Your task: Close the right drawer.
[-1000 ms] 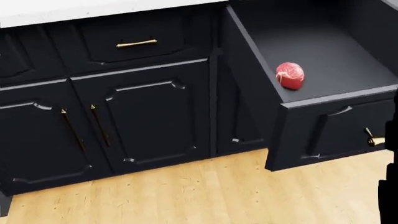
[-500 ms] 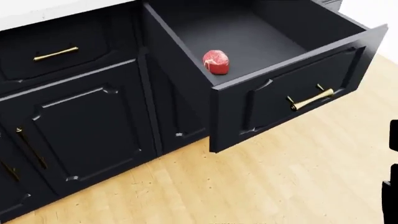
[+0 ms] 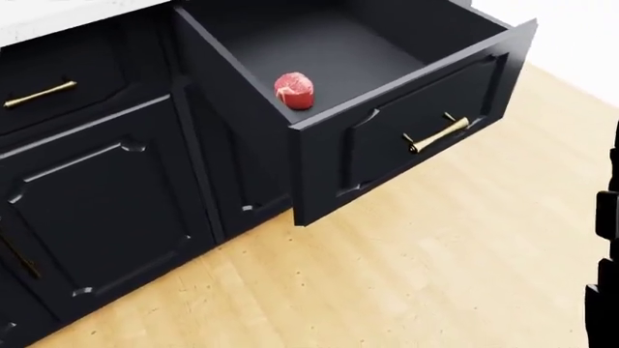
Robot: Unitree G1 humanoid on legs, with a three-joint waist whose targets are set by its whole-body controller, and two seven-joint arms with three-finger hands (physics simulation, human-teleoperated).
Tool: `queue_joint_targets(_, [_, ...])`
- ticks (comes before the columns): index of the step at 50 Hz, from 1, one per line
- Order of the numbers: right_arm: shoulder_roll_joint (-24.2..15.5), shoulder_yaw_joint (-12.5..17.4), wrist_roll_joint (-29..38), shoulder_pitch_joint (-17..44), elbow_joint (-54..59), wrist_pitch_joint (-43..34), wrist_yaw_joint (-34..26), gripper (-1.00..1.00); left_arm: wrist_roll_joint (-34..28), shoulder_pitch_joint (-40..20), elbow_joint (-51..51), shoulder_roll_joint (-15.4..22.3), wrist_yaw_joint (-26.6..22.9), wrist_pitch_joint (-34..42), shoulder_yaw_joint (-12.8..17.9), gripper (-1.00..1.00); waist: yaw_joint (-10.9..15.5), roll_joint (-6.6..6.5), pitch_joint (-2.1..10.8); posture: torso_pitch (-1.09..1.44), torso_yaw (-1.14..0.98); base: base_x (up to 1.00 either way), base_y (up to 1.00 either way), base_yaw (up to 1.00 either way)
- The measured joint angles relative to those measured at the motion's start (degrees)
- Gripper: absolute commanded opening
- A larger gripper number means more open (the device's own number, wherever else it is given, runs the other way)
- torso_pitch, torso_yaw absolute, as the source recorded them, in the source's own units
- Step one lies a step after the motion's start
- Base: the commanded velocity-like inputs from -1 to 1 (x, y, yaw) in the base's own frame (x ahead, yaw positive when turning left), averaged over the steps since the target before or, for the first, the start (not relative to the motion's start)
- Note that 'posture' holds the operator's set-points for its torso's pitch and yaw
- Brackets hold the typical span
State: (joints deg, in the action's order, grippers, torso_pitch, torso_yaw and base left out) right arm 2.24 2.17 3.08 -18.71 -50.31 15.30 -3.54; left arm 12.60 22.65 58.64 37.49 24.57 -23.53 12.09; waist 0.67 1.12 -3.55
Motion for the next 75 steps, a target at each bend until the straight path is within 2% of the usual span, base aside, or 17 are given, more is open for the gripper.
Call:
queue_joint_targets(1, [-0.04, 0.09, -0.01, 0.12, -0.03, 0.03, 0.03, 1.00, 0.01, -0.04, 0.09, 0.14, 0.06, -0.02, 0.04, 1.00, -0.20, 1.12, 0.43, 0.00, 0.00, 0.00, 0.00, -0.12])
queue_joint_targets(3, [-0.37, 0.91, -0.10, 0.10, 0.87, -0.08, 0.27, 1.00, -0.38, 0.12, 0.08, -0.53, -0.31, -0.22, -1.03, 1.00, -1.12, -0.10, 0.37, 0.00, 0.00, 0.00, 0.00, -0.12])
queue_joint_targets(6, [-0.26, 1.08, -0.19, -0.22, 1.11, -0.73, 0.47, 1.00, -0.46, 0.22, -0.06, -0.33, -0.36, -0.19, -0.90, 1.00, -1.09, -0.37, 0.54, 0.00, 0.00, 0.00, 0.00, -0.13])
queue_joint_targets(11, [-0.24, 1.05, -0.49, 0.04, -0.34, -0.70, 0.19, 1.00, -0.44, 0.08, 0.62, 0.27, 0.00, -0.55, -0.53, 1.00, -0.73, -3.28, -0.45, 0.00, 0.00, 0.00, 0.00, -0.14])
queue_joint_targets(14, [-0.24, 1.30, -0.65, 0.32, -0.77, -1.09, 0.09, 1.00, -0.39, 0.23, 0.63, 0.73, 0.31, -0.77, -0.41, 1.00, -0.76, -6.20, -0.24, 0.00, 0.00, 0.00, 0.00, -0.17])
queue_joint_targets(21, [0.14, 0.74, -0.36, 0.22, 0.18, -1.67, -0.46, 1.00, -0.10, 0.26, -0.30, 0.92, 0.95, -0.22, -0.51, 1.00, -0.17, -3.79, -0.03, 0.00, 0.00, 0.00, 0.00, -0.26])
queue_joint_targets(27, [0.03, 0.25, -0.09, 0.20, -0.04, -0.25, -0.21, 1.00, -0.42, 0.68, 0.16, 0.62, 0.73, -1.11, -0.43, 1.00, -0.33, 0.89, 0.32, 0.00, 0.00, 0.00, 0.00, -0.26])
queue_joint_targets(28, [-0.29, 0.71, -0.11, 0.40, 0.40, -0.23, -0.06, 1.00, -0.64, 0.49, 0.14, 0.10, 0.45, -1.09, -1.04, 1.00, -0.87, 0.00, 0.22, 0.00, 0.00, 0.00, 0.00, -0.27])
queue_joint_targets(33, [-0.25, 0.75, -0.02, -0.01, 1.19, -0.87, 0.35, 1.00, -0.93, 1.08, 0.03, 0.01, -0.01, -1.35, -0.93, 1.00, -1.14, -1.05, 0.40, 0.00, 0.00, 0.00, 0.00, -0.26])
queue_joint_targets(38, [-0.37, 0.51, 0.13, 0.33, 0.73, -0.29, 0.39, 1.00, -1.03, 0.88, 0.58, 0.09, -0.10, -1.70, -0.82, 1.00, -0.88, -4.30, -0.67, 0.00, 0.00, 0.00, 0.00, -0.27])
queue_joint_targets(40, [-0.42, 0.47, 0.17, 0.38, 0.65, -0.33, 0.41, 1.00, -1.08, 1.10, 0.61, 0.12, -0.08, -1.83, -0.70, 1.00, -0.69, -6.54, -0.25, 0.00, 0.00, 0.00, 0.00, -0.27])
queue_joint_targets(46, [-0.14, 0.06, 0.07, -0.52, 1.11, -0.71, -0.09, 1.00, -0.78, 1.86, -0.33, 0.20, 0.38, -1.89, -0.56, 1.00, -0.02, -4.60, -0.04, 0.00, 0.00, 0.00, 0.00, -0.27])
queue_joint_targets(53, [-0.01, 0.20, -0.62, -0.46, -0.91, -0.40, -0.53, 1.00, -1.08, 2.02, 0.02, 0.17, 0.58, -2.61, -0.57, 1.00, -0.13, 1.00, 0.23, 0.00, 0.00, 0.00, 0.00, -0.38])
queue_joint_targets(58, [-0.15, 1.03, -0.68, -0.66, 0.41, -1.11, -0.23, 1.00, -1.65, 1.53, -0.14, -0.37, -0.14, -2.09, -1.69, 1.00, -1.97, -0.61, 0.49, 0.00, 0.00, 0.00, 0.00, -0.53])
queue_joint_targets(64, [-0.23, -0.15, 0.05, -1.13, 0.26, 0.35, -0.09, 1.00, -1.69, 1.87, 0.57, -0.63, -0.46, -2.54, -1.09, 1.00, -1.35, -4.31, -1.07, 0.00, 0.00, 0.00, 0.00, -0.53])
queue_joint_targets(67, [-0.10, -0.11, 0.31, -0.51, 0.33, 0.36, 0.09, 1.00, -1.70, 1.73, 0.35, -0.66, -0.59, -2.63, -0.92, 1.00, -0.62, -6.49, -0.50, 0.00, 0.00, 0.00, 0.00, -0.53])
queue_joint_targets(75, [-0.27, -0.80, 0.57, -0.85, 0.41, 0.36, -0.04, 1.00, -1.67, 2.33, -0.15, -1.14, -0.55, -2.75, -1.03, 1.00, -0.23, -2.68, -0.31, 0.00, 0.00, 0.00, 0.00, -0.53])
